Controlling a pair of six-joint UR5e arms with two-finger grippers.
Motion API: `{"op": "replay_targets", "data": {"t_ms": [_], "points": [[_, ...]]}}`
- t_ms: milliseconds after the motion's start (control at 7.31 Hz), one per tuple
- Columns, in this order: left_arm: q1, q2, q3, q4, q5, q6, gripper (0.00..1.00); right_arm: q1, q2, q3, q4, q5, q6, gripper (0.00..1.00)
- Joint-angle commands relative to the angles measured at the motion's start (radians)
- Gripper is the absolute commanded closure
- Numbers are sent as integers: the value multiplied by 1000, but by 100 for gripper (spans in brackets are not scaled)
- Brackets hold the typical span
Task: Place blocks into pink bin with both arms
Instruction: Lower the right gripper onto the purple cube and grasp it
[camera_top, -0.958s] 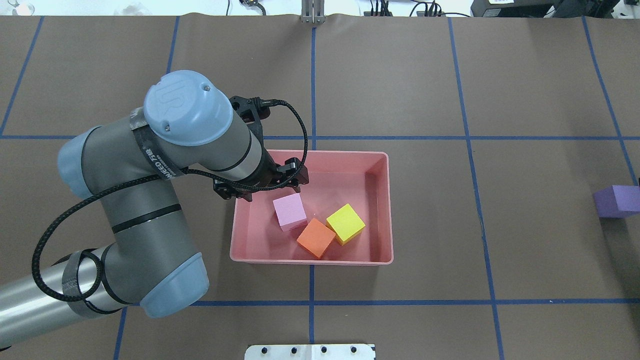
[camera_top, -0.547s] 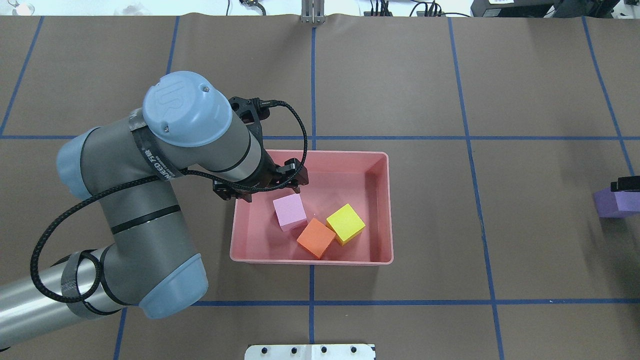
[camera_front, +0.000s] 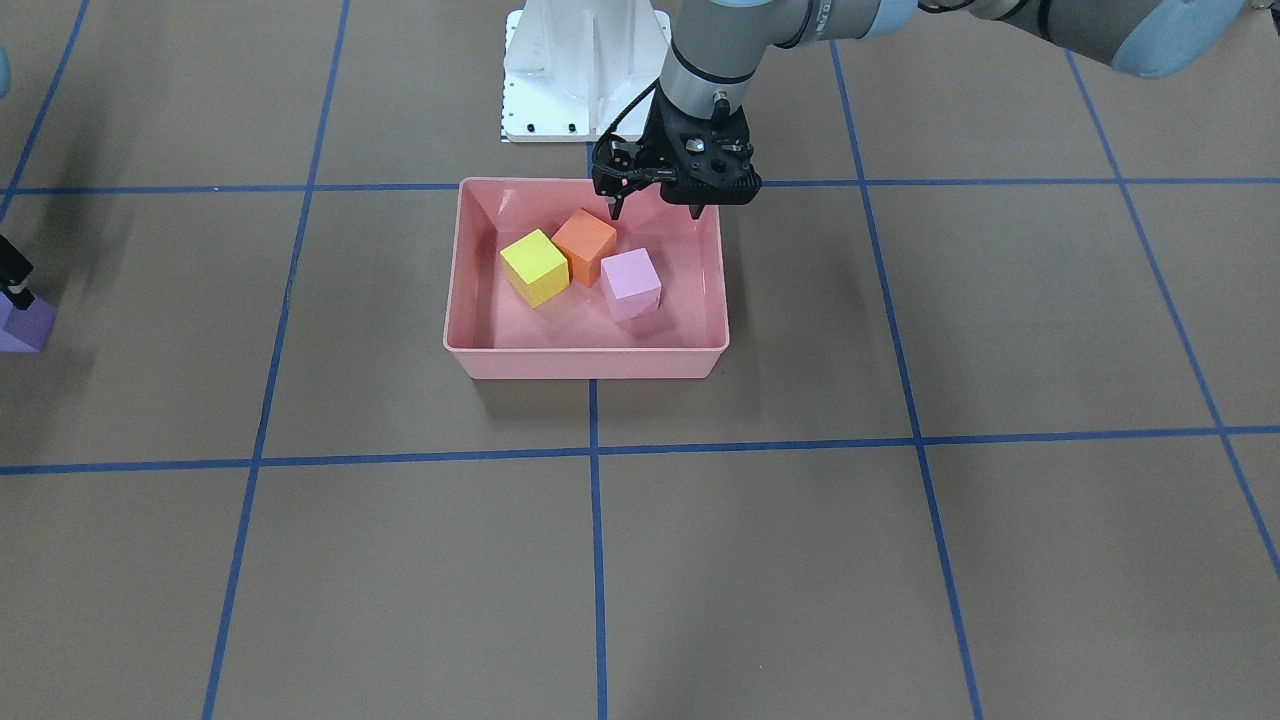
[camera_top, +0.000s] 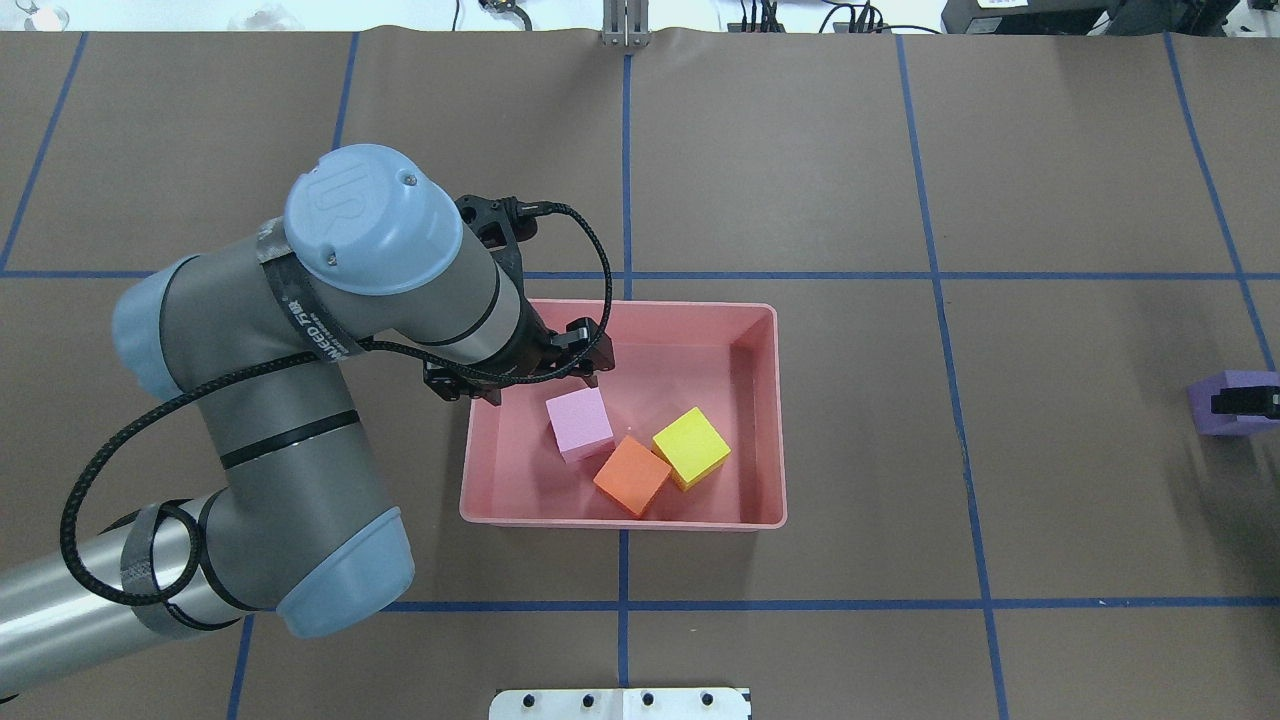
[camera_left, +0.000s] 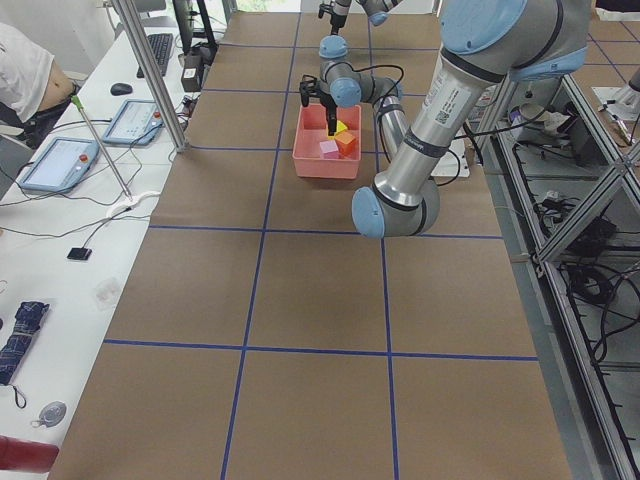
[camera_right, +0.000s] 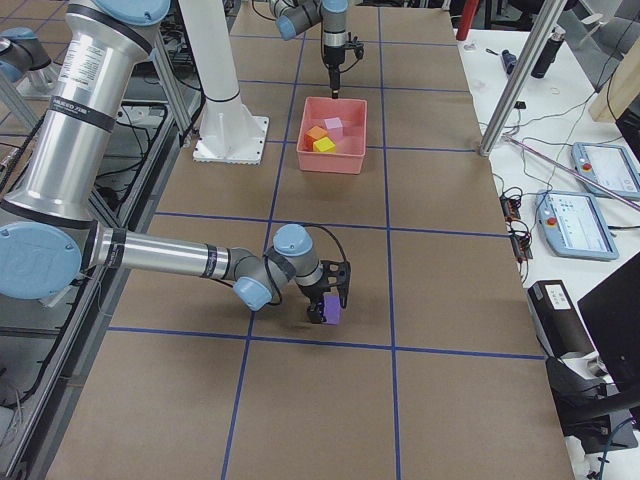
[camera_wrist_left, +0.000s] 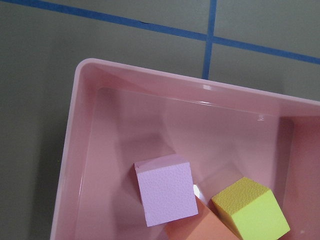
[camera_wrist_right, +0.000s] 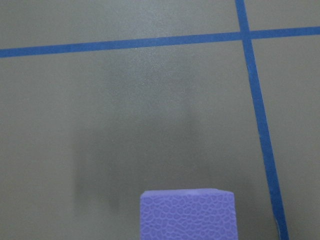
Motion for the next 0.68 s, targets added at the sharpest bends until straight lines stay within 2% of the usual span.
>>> {"op": "replay_targets", "data": {"t_ms": [0, 274, 411, 547], "points": [[0, 2, 2, 0, 0, 0, 0, -26, 9, -27, 2, -22, -1, 0], [0, 5, 2, 0, 2, 2, 0, -43, 47, -46, -1, -21, 1, 1], [-8, 4, -3, 2, -2, 8, 0, -41, 64, -55, -4, -4, 12, 54], [-49, 11, -17, 20, -11, 58, 0, -40, 66, -51, -1, 7, 12, 100]]}}
